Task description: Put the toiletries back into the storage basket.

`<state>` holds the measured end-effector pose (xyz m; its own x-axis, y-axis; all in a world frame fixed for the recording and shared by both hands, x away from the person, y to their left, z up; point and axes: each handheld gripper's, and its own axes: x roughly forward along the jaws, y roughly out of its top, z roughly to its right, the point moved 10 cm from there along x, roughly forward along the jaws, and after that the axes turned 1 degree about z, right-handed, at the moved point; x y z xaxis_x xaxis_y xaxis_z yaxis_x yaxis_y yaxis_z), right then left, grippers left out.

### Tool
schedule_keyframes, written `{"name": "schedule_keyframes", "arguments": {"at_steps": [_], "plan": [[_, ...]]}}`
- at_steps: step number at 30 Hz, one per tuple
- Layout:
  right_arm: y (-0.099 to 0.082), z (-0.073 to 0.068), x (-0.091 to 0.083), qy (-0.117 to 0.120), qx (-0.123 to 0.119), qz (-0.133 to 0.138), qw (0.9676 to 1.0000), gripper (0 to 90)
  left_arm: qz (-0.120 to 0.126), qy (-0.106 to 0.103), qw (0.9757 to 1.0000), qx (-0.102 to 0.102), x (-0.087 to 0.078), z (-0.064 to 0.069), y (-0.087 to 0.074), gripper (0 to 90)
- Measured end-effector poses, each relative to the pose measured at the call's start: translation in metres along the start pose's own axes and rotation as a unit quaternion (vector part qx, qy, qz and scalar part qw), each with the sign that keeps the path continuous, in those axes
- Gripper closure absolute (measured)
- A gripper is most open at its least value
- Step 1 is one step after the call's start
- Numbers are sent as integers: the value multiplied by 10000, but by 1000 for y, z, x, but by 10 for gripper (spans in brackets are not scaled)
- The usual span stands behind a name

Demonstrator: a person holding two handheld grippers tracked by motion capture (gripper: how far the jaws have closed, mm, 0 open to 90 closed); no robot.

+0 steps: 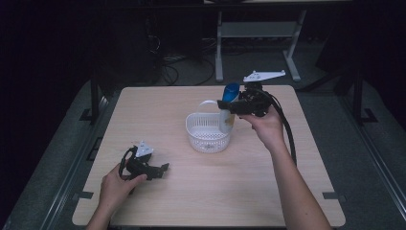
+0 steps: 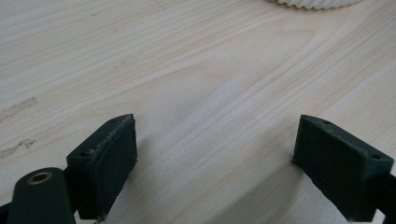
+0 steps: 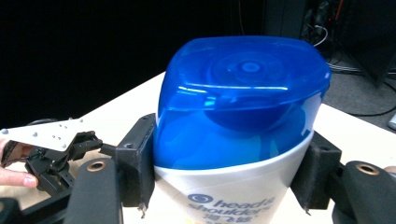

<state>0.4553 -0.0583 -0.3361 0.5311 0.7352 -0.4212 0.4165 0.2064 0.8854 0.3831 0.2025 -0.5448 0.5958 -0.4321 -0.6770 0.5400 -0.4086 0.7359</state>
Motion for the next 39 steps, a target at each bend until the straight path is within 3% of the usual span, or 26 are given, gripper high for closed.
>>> {"name": "schedule_keyframes", "arguments": {"at_steps": [14, 39], "plan": [[-8, 1, 18, 51, -10, -69, 10000, 347, 15, -11, 10000, 16, 0, 0, 0, 129], [-45, 12, 40, -4, 63, -395, 9992, 348, 17, -11, 10000, 19, 0, 0, 0, 129]]}}
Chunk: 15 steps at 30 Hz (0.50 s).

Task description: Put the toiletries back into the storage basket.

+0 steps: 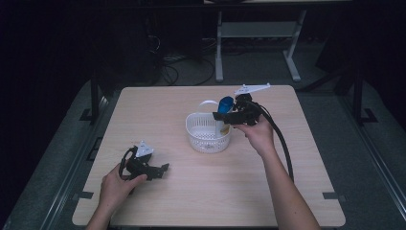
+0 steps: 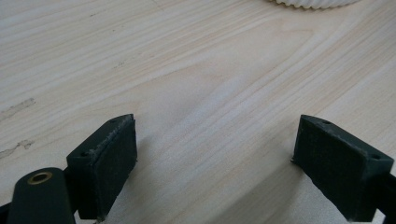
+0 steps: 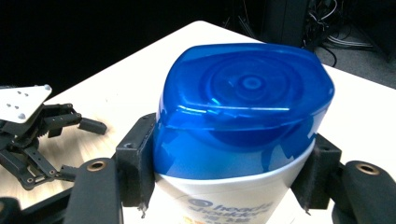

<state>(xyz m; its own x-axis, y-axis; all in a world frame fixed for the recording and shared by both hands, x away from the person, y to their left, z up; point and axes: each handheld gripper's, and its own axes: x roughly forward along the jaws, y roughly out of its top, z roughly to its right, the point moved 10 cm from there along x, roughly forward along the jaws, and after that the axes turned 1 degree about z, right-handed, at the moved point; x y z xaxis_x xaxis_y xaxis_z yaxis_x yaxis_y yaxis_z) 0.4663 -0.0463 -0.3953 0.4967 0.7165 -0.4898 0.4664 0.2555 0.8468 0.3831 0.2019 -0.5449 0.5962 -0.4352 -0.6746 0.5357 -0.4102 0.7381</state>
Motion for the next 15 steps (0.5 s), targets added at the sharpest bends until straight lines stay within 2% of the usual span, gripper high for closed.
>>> {"name": "schedule_keyframes", "arguments": {"at_steps": [15], "plan": [[-18, 3, 12, -58, -8, -186, 9998, 349, -9, -5, 10000, 3, 0, 0, 0, 129]]}}
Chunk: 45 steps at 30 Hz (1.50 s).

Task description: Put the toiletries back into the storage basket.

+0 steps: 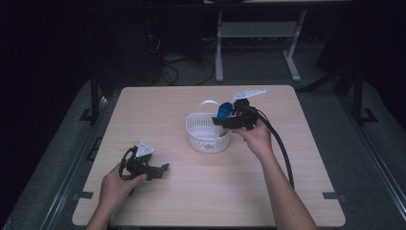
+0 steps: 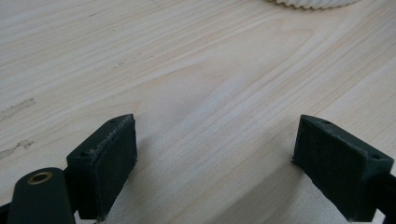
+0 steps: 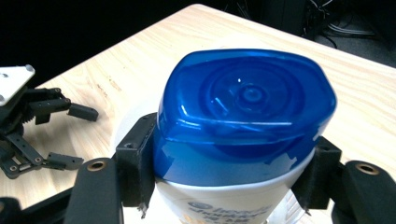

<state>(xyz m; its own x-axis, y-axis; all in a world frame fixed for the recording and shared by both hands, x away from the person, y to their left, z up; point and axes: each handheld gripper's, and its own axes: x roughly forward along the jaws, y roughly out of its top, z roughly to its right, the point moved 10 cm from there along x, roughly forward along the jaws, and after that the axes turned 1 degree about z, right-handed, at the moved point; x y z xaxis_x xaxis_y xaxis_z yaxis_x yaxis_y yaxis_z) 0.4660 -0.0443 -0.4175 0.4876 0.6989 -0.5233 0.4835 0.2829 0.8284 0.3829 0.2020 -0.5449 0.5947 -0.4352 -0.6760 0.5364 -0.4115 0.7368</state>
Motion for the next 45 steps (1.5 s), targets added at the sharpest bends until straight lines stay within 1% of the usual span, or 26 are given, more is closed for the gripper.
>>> {"name": "schedule_keyframes", "arguments": {"at_steps": [9, 19, 22, 28, 29, 31, 32, 33, 35, 37, 39, 41, 42, 44, 45], "plan": [[-10, -1, 7, -28, -44, -175, 9998, 349, -6, -2, 10000, 2, 0, 0, 0, 129], [-16, -1, 13, -71, -105, -314, 9994, 350, -7, -5, 10000, 2, 0, 0, 0, 129], [-16, -1, 13, -60, -89, -284, 9995, 351, -8, -5, 10000, 3, 0, 0, 0, 129], [-15, -2, 13, -16, -141, -280, 9995, 346, -6, -6, 10000, -1, 0, 0, 0, 129], [-15, -4, 12, 28, -127, -257, 9996, 336, -7, -5, 10000, 1, 0, 0, 0, 129], [-13, -6, 12, 82, -103, -250, 9996, 286, -6, -3, 10000, 2, 0, 0, 0, 129], [-14, -6, 12, 31, -141, -293, 9995, 284, -7, -4, 10000, 1, 0, 0, 0, 129], [-14, -6, 12, 30, -196, -292, 9994, 273, -9, -7, 10000, -1, 0, 0, 0, 129], [-14, -7, 12, 48, -165, -302, 9994, 246, -5, -2, 10000, 1, 0, 0, 0, 129], [-15, -8, 11, 106, -114, -325, 9994, 200, -5, -3, 10000, 0, 0, 0, 0, 129], [-15, -8, 11, 96, -73, -333, 9994, 113, -11, -8, 10000, -1, 0, 0, 0, 129], [-16, -8, 11, 61, -127, -406, 9991, 77, -9, -7, 10000, -3, 0, 0, 0, 129], [-16, -9, 11, 86, -166, -365, 9992, 7, -9, -8, 10000, 0, 0, 0, 0, 129], [-14, -10, 11, 91, -142, -316, 9994, 0, -6, -3, 10000, 0, 0, 0, 0, 129], [-13, -10, 10, 51, -167, -288, 9994, 0, -5, 0, 10000, 1, 0, 0, 0, 129]]}}
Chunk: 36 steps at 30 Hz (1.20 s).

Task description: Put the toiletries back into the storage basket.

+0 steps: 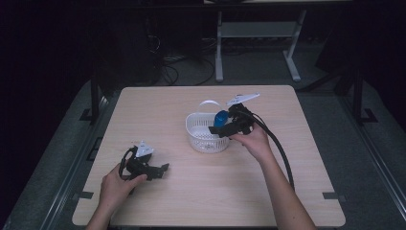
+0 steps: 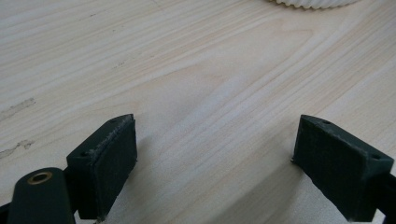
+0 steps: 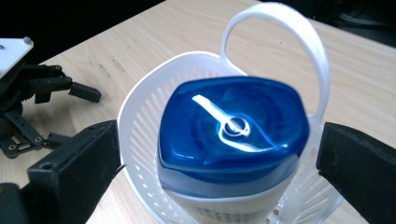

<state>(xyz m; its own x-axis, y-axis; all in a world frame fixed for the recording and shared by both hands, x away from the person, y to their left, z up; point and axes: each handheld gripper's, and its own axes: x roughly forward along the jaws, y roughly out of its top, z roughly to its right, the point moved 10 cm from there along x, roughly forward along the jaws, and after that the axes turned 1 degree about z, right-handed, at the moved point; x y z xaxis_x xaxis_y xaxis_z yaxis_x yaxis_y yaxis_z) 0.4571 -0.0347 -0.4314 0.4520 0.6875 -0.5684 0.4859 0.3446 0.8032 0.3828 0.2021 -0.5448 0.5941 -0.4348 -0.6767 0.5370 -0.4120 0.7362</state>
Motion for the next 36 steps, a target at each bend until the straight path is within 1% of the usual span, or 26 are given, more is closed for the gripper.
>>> {"name": "schedule_keyframes", "arguments": {"at_steps": [2, 9, 18, 24, 28, 31, 36], "plan": [[1, 0, -1, -21, -16, 20, 10000, 0, 2, 6, 10000, 5, 0, 0, 0, 129], [1, 2, -9, -151, -106, -60, 9998, 0, 5, -2, 10000, -5, 0, 0, 0, 129], [-3, 2, -22, -218, -145, -78, 9996, 0, 11, 6, 10000, -5, 0, 0, 0, 129], [-10, 6, -36, -326, -117, -6, 9994, 0, 10, 5, 10000, -5, 0, 0, 0, 129], [-16, 6, -46, -407, -121, -51, 9991, 0, 10, 6, 10000, -4, 0, 0, 0, 129], [-19, 6, -53, -427, -172, 4, 9989, 0, 10, 6, 10000, -5, 0, 0, 0, 129], [-27, 6, -62, -491, -246, -38, 9985, 0, 14, 3, 10000, -4, 0, 0, 0, 129]]}}
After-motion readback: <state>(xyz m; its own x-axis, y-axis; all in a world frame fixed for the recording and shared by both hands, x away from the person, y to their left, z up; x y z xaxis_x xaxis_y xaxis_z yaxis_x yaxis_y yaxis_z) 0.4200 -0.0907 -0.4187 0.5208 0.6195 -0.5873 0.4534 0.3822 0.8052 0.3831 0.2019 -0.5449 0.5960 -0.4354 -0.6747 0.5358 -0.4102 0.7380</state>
